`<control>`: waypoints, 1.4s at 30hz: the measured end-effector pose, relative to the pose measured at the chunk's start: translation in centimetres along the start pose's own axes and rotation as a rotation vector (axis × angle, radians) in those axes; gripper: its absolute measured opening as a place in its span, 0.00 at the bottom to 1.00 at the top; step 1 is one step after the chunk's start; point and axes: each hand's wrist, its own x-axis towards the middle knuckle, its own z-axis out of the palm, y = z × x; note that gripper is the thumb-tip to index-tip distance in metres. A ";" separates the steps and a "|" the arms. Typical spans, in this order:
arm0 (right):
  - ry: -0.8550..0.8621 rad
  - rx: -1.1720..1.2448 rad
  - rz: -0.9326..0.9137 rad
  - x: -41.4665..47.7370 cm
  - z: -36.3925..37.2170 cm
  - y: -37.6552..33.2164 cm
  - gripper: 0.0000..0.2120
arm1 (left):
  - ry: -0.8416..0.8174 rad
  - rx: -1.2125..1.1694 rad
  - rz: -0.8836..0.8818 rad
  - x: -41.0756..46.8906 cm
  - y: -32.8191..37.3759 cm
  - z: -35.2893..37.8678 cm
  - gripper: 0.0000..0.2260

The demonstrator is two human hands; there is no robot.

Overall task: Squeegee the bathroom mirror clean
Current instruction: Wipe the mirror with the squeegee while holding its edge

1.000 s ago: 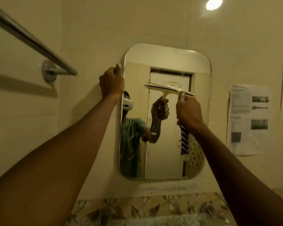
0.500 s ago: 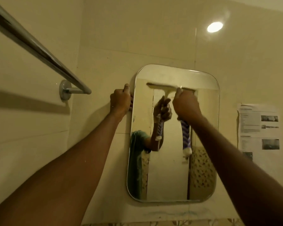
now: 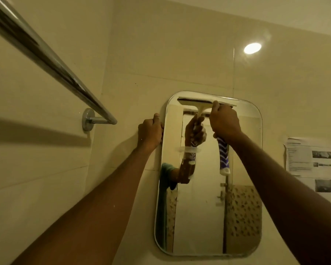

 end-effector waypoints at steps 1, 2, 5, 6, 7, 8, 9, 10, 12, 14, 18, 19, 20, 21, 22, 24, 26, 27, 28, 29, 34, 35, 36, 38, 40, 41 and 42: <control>-0.003 -0.010 0.009 0.5 0.1 -0.1 0.22 | 0.001 -0.002 -0.001 0.1 -0.1 0.1 0.26; -0.015 -0.017 0.026 0.2 0.4 0.1 0.21 | 0.002 -0.001 -0.001 0.3 -0.1 0.1 0.26; -0.079 -0.016 0.092 -3.6 1.4 1.9 0.21 | 0.000 -0.016 -0.009 0.5 -0.1 -0.1 0.26; -0.109 -0.006 0.109 -5.6 2.0 2.9 0.21 | -0.007 -0.026 -0.010 0.4 -0.1 -0.1 0.26; -0.135 -0.009 0.117 -7.6 2.5 3.8 0.21 | -0.014 -0.033 -0.006 0.4 -0.1 -0.2 0.26; -0.155 -0.034 0.113 -9.2 2.9 4.6 0.22 | -0.022 -0.035 -0.005 0.3 -0.2 -0.2 0.26; -0.169 -0.058 0.108 -10.4 3.1 5.0 0.22 | -0.026 -0.036 -0.007 0.2 -0.2 -0.2 0.26; -0.173 -0.065 0.102 -10.6 3.1 5.1 0.22 | -0.028 -0.041 -0.009 0.1 -0.2 -0.3 0.26; -0.167 -0.016 0.069 -9.1 2.4 4.1 0.20 | -0.031 -0.060 -0.008 0.0 -0.2 -0.3 0.26; -0.124 0.011 -0.029 -5.8 1.5 2.3 0.19 | -0.028 -0.080 -0.013 0.0 -0.3 -0.4 0.26; -0.051 -0.034 -0.011 -1.0 1.0 -0.1 0.19 | -0.044 -0.126 -0.065 0.0 -0.1 -0.3 0.28; -0.076 -0.047 -0.008 -1.2 1.3 0.2 0.19 | -0.053 -0.149 -0.086 0.1 0.0 -0.4 0.30; -0.106 -0.038 -0.008 -2.3 1.6 0.8 0.18 | -0.066 -0.172 -0.106 0.2 0.0 -0.5 0.32; -0.132 -0.016 -0.003 -3.9 2.0 1.8 0.19 | -0.083 -0.191 -0.122 0.2 0.0 -0.6 0.33; -0.144 0.007 0.011 -5.9 2.5 3.0 0.20 | -0.101 -0.207 -0.132 0.2 0.0 -0.7 0.34; -0.141 0.017 0.037 -10.6 3.5 5.4 0.22 | -0.117 -0.216 -0.134 0.2 0.0 -0.7 0.34; -0.164 -0.014 0.048 -14.9 4.3 7.2 0.22 | -0.108 -0.185 -0.108 0.1 0.0 -0.7 0.32; -0.180 -0.056 0.054 -16.4 4.6 7.7 0.22 | -0.099 -0.163 -0.092 0.0 0.0 -0.7 0.31; -0.193 -0.089 0.065 -17.0 4.6 7.8 0.21 | -0.089 -0.140 -0.072 0.0 0.0 -0.6 0.30; -0.198 -0.097 0.078 -16.9 4.5 7.6 0.20 | -0.077 -0.113 -0.045 -0.2 -0.1 -0.6 0.29; -0.128 0.057 0.010 -9.6 2.5 4.0 0.21 | -0.006 0.047 0.086 -0.5 -0.5 -0.2 0.22; -0.112 0.066 -0.017 -8.6 2.2 3.4 0.21 | -0.003 0.059 0.091 -0.4 -0.5 -0.2 0.21; -0.106 0.074 -0.037 -8.2 2.2 3.2 0.20 | -0.003 0.068 0.089 -0.3 -0.5 -0.2 0.21; -0.140 0.081 -0.018 -9.4 2.8 3.7 0.19 | -0.005 0.080 0.077 0.0 -0.6 -0.2 0.21; -0.167 0.087 0.013 -13.1 4.0 5.5 0.17 | -0.017 0.093 0.065 0.1 -0.6 -0.2 0.21; -0.176 0.103 0.029 -15.4 4.6 6.4 0.16 | -0.021 0.097 0.061 0.2 -0.6 -0.2 0.21; -0.187 0.116 0.049 -17.8 5.1 7.3 0.14 | -0.021 0.100 0.059 0.1 -0.5 -0.2 0.21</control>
